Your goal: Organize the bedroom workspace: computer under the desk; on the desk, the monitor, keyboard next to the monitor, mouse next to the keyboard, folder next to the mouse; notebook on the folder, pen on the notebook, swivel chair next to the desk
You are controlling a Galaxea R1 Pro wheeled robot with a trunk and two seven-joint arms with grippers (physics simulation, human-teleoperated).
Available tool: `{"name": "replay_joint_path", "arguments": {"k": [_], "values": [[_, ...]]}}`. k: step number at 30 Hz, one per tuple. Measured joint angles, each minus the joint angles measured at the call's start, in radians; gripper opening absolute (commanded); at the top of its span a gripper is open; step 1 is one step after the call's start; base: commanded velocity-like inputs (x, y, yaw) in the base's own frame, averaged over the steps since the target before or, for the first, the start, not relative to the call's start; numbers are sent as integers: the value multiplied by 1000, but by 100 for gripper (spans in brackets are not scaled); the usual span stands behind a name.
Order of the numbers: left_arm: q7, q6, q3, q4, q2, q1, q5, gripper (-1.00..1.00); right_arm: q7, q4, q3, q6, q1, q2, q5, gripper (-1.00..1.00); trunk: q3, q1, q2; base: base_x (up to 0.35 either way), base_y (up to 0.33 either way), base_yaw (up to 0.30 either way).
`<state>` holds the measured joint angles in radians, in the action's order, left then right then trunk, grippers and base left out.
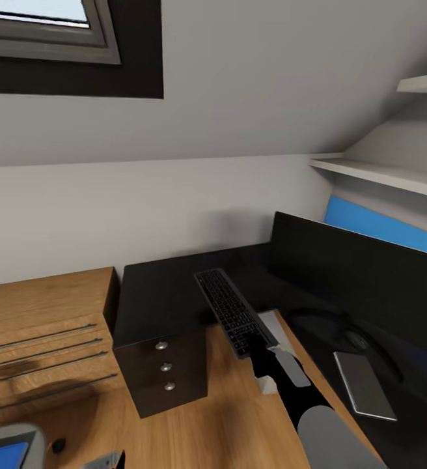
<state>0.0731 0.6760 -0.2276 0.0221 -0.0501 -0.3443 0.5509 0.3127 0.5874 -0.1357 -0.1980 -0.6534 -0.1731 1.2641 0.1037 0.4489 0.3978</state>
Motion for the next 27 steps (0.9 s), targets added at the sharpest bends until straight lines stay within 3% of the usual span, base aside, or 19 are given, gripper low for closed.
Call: {"name": "replay_joint_path", "arguments": {"k": [11,27], "values": [[-1,-2,0,0,1,0,0,100,0,-3,-1,0,-1,0,0,-100,0,0,0,216,77,0],[0,-2,0,0,3,0,0,100,-12,-1,-1,0,-1,0,1,-100,0,0,0,17,2,0]]}}
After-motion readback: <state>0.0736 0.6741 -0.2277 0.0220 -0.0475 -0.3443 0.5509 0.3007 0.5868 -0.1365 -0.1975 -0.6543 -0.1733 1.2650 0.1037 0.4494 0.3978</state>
